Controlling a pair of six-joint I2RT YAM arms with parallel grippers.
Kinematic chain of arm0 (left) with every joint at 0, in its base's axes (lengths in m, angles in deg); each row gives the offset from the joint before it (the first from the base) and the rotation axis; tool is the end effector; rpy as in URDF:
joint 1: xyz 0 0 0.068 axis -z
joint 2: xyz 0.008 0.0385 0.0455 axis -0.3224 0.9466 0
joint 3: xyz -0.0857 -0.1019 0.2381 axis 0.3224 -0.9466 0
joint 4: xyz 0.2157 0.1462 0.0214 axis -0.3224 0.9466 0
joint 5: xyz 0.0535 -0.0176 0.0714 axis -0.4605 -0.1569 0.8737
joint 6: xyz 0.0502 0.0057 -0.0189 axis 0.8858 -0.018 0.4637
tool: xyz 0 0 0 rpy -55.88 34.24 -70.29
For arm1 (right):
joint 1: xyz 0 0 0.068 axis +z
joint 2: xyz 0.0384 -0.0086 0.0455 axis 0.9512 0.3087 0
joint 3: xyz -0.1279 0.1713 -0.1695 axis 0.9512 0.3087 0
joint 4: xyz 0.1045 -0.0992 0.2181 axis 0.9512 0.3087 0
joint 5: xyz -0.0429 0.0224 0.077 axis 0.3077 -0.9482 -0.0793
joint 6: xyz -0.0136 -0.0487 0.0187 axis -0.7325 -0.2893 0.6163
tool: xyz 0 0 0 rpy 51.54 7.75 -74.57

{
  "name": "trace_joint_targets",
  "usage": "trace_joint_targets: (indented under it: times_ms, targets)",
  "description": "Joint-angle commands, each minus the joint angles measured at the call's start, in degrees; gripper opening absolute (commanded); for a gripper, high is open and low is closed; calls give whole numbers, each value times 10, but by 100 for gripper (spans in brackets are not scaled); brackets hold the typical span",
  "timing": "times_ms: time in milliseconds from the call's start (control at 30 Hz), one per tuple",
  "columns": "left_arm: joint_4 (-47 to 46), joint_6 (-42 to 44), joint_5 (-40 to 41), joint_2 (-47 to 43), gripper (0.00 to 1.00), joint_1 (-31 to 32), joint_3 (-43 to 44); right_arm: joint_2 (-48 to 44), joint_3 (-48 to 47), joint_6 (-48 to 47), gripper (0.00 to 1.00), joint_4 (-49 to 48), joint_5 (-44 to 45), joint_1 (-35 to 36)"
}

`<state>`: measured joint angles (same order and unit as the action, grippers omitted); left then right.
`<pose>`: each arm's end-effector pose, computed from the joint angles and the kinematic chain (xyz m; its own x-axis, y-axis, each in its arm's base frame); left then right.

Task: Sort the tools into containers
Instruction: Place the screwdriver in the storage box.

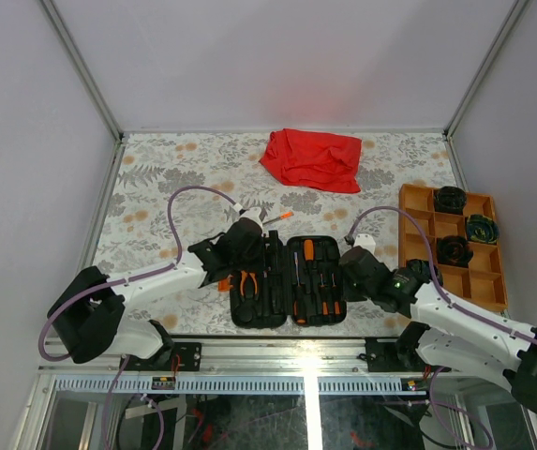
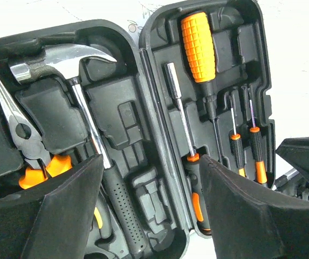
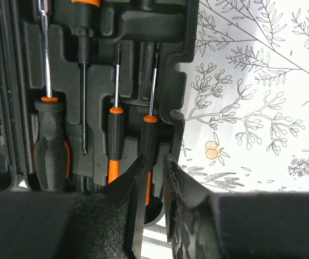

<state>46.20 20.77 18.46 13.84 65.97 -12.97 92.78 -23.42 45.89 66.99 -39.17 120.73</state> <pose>0.1902 -0.2044 0.2017 -0.8249 -0.0431 -0.5636 0.2622 0.8541 -0.4491 0.1233 0.1285 0.1979 -0.8097 0.0637 -0.5834 -0.1372 0.9460 0.2938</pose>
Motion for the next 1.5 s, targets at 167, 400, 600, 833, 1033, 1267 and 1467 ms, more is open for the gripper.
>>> trace_joint_targets:
  times_ms: [167,400,600,833,1033,1267,1467]
  targets:
    - [-40,-7,-1,3,70,6,11,37,-51,-6,20,-6,20,4]
    - [-40,-4,-2,5,70,7,12,71,-57,-7,21,-18,12,4]
    - [-40,-4,-2,7,70,7,12,90,-53,-10,22,-29,5,4]
    - [-40,-3,-6,12,70,7,14,109,-51,-11,22,-25,2,4]
    - [-41,-6,-6,10,70,7,12,145,-65,-11,15,13,-12,4]
    - [-46,-4,-9,21,70,8,12,201,-83,-15,14,45,-32,4]
    - [-58,-4,-15,41,69,12,8,252,-81,-13,7,53,-55,4]
